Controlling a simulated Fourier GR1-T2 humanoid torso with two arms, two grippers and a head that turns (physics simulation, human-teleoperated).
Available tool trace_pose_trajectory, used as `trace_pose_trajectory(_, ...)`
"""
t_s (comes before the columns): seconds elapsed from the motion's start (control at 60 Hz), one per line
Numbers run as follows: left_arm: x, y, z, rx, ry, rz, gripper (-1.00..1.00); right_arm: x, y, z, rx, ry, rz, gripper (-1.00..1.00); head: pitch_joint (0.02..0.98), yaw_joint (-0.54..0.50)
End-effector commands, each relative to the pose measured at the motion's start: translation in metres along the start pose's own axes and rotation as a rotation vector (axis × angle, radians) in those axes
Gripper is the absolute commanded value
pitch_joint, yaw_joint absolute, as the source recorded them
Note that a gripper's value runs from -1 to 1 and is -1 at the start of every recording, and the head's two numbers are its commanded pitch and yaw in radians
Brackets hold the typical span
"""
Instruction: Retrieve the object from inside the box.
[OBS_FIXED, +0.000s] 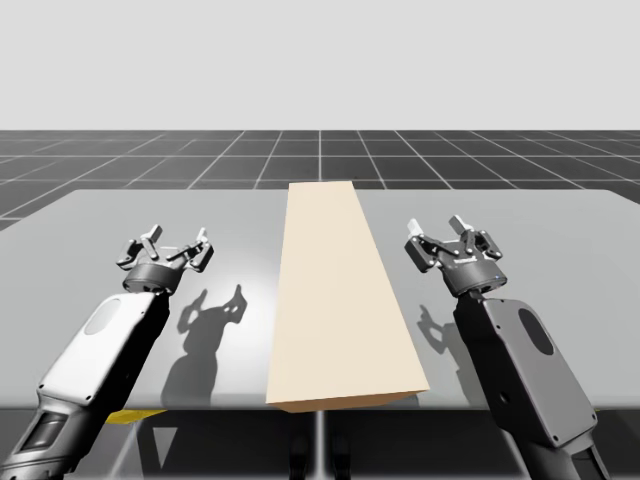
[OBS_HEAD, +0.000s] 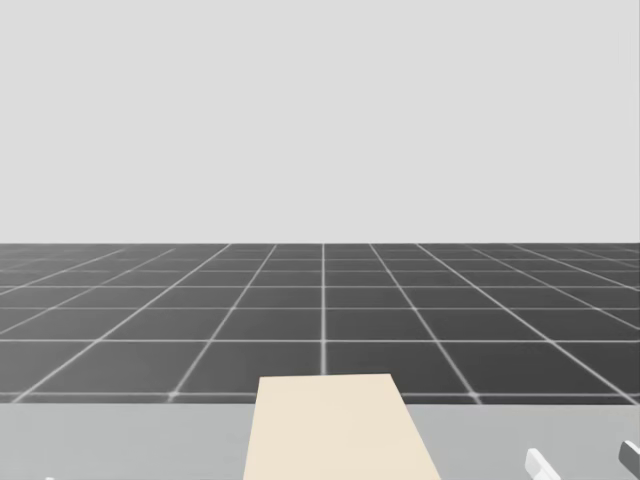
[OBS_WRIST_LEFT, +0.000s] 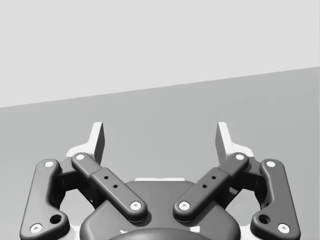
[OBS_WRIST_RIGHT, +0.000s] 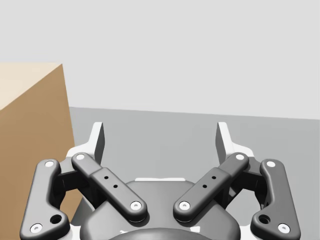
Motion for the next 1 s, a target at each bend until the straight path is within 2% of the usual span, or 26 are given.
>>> trace_pose_trajectory(0.017,0.000,0.000,-0.001,0.000,-0.001,-0.001,-1.00,0.000,0.001,0.001,0.000,-0.001,-0.014,-1.00,0.137,0.01)
trace_pose_trajectory(0.133,0.000,0.003,-0.002,-0.023,0.010,0.004,-1.00,0.000,0.004,0.001,0.048,0.018,0.006,-1.00,0.139,0.01)
trace_pose_trajectory(0.167,-0.002,0.004,-0.001,-0.047,0.028,-0.012,-1.00,-0.002,0.004,0.001,0.069,0.044,0.005,-1.00,0.140,0.01)
trace_pose_trajectory(0.217,-0.006,0.006,-0.002,-0.112,0.058,-0.007,-1.00,-0.005,0.003,0.001,0.097,0.079,-0.003,-1.00,0.141,0.01)
trace_pose_trajectory(0.233,-0.010,0.007,-0.002,-0.150,0.087,-0.004,-1.00,-0.007,0.003,0.001,0.126,0.121,-0.003,-1.00,0.142,0.01)
trace_pose_trajectory(0.25,-0.011,0.007,-0.002,-0.151,0.099,0.004,-1.00,-0.009,0.003,0.001,0.132,0.128,0.003,-1.00,0.143,0.01)
trace_pose_trajectory(0.267,-0.016,0.007,-0.003,-0.156,0.099,0.010,-1.00,-0.013,0.003,0.001,0.160,0.152,0.022,-1.00,0.145,0.01)
trace_pose_trajectory(0.3,-0.020,0.007,-0.003,-0.216,0.123,0.001,-1.00,-0.016,0.003,0.001,0.176,0.162,0.046,-1.00,0.147,0.01)
trace_pose_trajectory(0.317,-0.022,0.006,-0.003,-0.232,0.125,-0.001,-1.00,-0.017,0.003,0.000,0.184,0.166,0.046,-1.00,0.147,0.01)
trace_pose_trajectory(0.35,-0.026,0.001,0.000,-0.300,0.126,-0.021,-1.00,-0.020,0.003,0.001,0.213,0.176,0.047,-1.00,0.149,0.01)
trace_pose_trajectory(0.383,-0.028,-0.009,0.007,-0.434,0.130,-0.049,-1.00,-0.020,0.005,0.003,0.259,0.175,0.039,-1.00,0.151,0.00)
trace_pose_trajectory(0.4,-0.028,-0.011,0.009,-0.463,0.129,-0.053,-1.00,-0.020,0.005,0.003,0.274,0.175,0.033,-1.00,0.151,0.00)
trace_pose_trajectory(0.45,-0.026,-0.029,0.025,-0.599,0.114,-0.106,-1.00,-0.019,0.007,0.007,0.340,0.162,0.037,-1.00,0.151,0.00)
trace_pose_trajectory(0.467,-0.026,-0.029,0.025,-0.599,0.114,-0.106,-1.00,-0.019,0.007,0.007,0.340,0.162,0.037,-1.00,0.151,0.00)
trace_pose_trajectory(0.483,-0.024,-0.040,0.034,-0.660,0.098,-0.132,-1.00,-0.020,0.009,0.009,0.378,0.163,0.039,-1.00,0.152,0.00)
trace_pose_trajectory(0.517,-0.023,-0.046,0.038,-0.691,0.094,-0.134,-1.00,-0.020,0.010,0.010,0.396,0.162,0.041,-1.00,0.152,0.00)
trace_pose_trajectory(0.533,-0.022,-0.054,0.044,-0.732,0.087,-0.137,-1.00,-0.021,0.012,0.011,0.421,0.160,0.053,-1.00,0.153,-0.01)
trace_pose_trajectory(0.6,-0.021,-0.068,0.054,-0.786,0.073,-0.167,-1.00,-0.022,0.017,0.014,0.481,0.162,0.055,-1.00,0.154,-0.01)
trace_pose_trajectory(0.633,-0.020,-0.074,0.058,-0.813,0.076,-0.166,-1.00,-0.023,0.020,0.016,0.512,0.162,0.061,-1.00,0.154,-0.01)
trace_pose_trajectory(0.65,-0.020,-0.079,0.062,-0.828,0.070,-0.185,-1.00,-0.024,0.024,0.018,0.534,0.158,0.067,-1.00,0.155,-0.01)
trace_pose_trajectory(0.733,-0.019,-0.091,0.069,-0.864,0.065,-0.202,-1.00,-0.026,0.031,0.022,0.590,0.149,0.078,-1.00,0.154,-0.01)
trace_pose_trajectory(0.783,-0.018,-0.097,0.074,-0.883,0.059,-0.209,-1.00,-0.026,0.035,0.024,0.631,0.142,0.066,-1.00,0.151,-0.01)
trace_pose_trajectory(0.833,-0.016,-0.102,0.078,-0.905,0.058,-0.208,-1.00,-0.027,0.038,0.026,0.652,0.126,0.079,-1.00,0.151,-0.02)
trace_pose_trajectory(0.883,-0.014,-0.107,0.084,-0.924,0.050,-0.213,-1.00,-0.027,0.040,0.027,0.670,0.124,0.076,-1.00,0.150,-0.02)
trace_pose_trajectory(0.95,-0.013,-0.112,0.090,-0.942,0.070,-0.179,-1.00,-0.028,0.041,0.027,0.672,0.112,0.090,-1.00,0.150,-0.03)
trace_pose_trajectory(1.0,-0.014,-0.115,0.092,-0.950,0.051,-0.159,-1.00,-0.028,0.042,0.026,0.672,0.102,0.092,-1.00,0.150,-0.03)
